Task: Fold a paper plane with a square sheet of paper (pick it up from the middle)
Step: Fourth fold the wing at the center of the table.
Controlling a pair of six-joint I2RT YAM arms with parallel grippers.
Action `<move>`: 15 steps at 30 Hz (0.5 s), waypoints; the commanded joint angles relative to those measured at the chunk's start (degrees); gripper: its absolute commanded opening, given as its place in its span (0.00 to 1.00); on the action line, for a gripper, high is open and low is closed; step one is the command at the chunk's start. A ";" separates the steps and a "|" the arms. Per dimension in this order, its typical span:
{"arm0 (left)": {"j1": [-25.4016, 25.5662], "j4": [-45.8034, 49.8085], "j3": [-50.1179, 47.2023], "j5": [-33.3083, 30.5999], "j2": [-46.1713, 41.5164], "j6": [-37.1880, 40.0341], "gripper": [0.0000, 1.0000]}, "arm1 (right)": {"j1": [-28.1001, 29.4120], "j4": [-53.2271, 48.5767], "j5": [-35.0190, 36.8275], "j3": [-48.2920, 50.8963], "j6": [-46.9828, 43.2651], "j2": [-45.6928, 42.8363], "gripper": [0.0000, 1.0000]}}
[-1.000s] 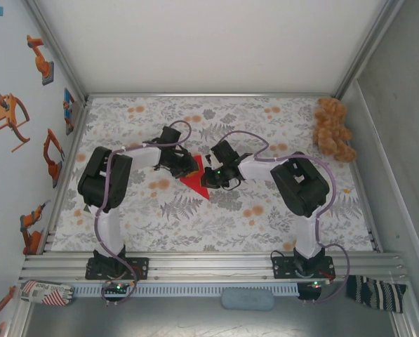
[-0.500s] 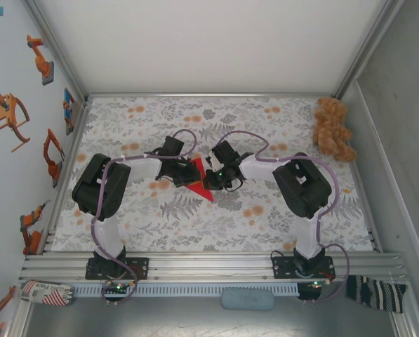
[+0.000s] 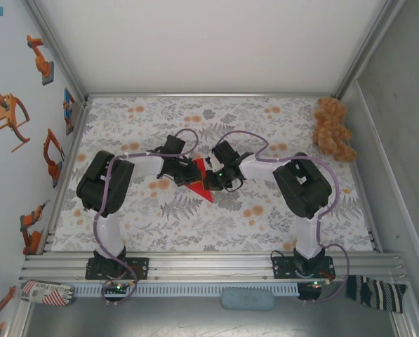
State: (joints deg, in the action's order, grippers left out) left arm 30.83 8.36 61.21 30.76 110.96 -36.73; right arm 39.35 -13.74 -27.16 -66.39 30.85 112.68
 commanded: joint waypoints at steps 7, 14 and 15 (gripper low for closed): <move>-9.37 4.16 3.97 0.36 4.70 0.89 0.11 | 0.00 -12.50 6.50 2.23 -3.80 3.14 0.00; -14.80 9.92 9.56 -2.34 7.69 3.68 0.12 | -0.05 -11.78 5.89 2.10 -3.44 2.79 0.00; -15.42 11.09 10.49 -3.03 8.03 4.03 0.12 | -0.02 -11.67 5.89 1.98 -3.37 2.71 0.00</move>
State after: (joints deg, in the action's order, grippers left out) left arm 18.70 15.42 69.36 35.68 116.44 -35.29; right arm 39.35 -14.13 -26.74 -66.52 28.58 112.68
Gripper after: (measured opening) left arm 0.117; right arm 0.049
